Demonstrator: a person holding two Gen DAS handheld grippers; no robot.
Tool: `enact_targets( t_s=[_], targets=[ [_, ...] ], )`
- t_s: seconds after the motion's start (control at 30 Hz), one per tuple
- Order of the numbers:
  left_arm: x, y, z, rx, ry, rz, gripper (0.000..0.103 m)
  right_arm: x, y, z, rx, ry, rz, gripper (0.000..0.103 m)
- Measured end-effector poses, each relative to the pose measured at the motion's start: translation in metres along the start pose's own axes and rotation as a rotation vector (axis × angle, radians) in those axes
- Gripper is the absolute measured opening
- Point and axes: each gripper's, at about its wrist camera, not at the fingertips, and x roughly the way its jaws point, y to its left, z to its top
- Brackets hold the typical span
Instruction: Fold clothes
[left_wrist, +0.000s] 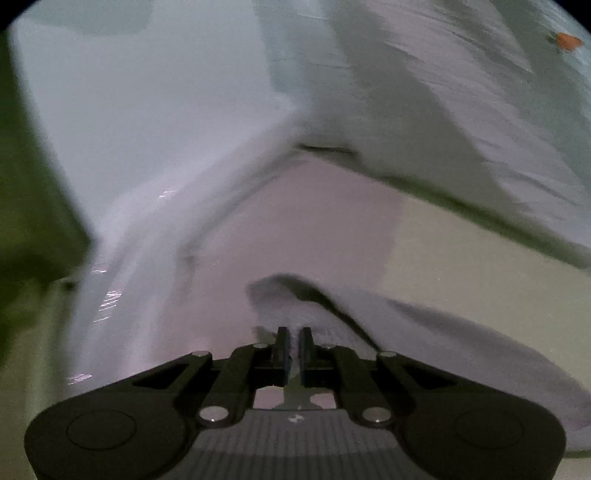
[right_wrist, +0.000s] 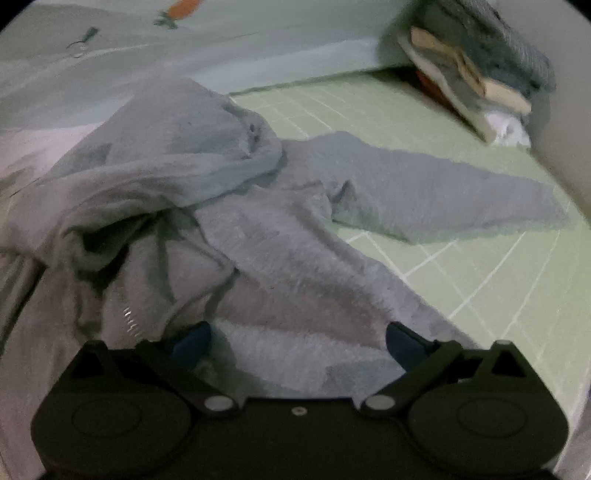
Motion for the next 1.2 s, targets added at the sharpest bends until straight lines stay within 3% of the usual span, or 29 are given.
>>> enact_targets(
  t_s=[0.17,0.27,0.5,0.6,0.77,0.83,0.93,1.2],
  targets=[
    [-0.016,0.040,-0.022,-0.111,0.030,0.046,0.005,-0.045,0.017,0.004,0.004,-0.115,0.116,0.100],
    [-0.021,0.048,-0.034,-0.170,0.048,0.045,0.005,-0.058,0.033,0.011,-0.006,-0.134,0.225,0.099],
    [-0.025,0.051,-0.044,-0.188,0.052,0.042,0.005,-0.034,0.074,0.021,0.137,0.114,0.564,0.075],
    [-0.022,0.054,-0.046,-0.196,0.058,0.039,0.005,-0.020,0.093,0.021,0.180,0.207,0.651,0.065],
    [-0.019,0.059,-0.050,-0.203,0.082,0.035,0.005,-0.006,0.111,0.019,0.233,0.286,0.712,0.057],
    [-0.017,0.061,-0.051,-0.206,0.091,0.033,0.005,-0.005,0.117,0.020,0.227,0.304,0.719,0.034],
    [-0.015,0.064,-0.053,-0.210,0.105,0.030,0.005,-0.001,0.124,0.026,0.242,0.326,0.730,0.008],
    [-0.010,0.076,-0.044,-0.218,0.119,0.010,0.005,0.001,0.158,0.088,0.305,0.274,0.830,0.005]
  ],
)
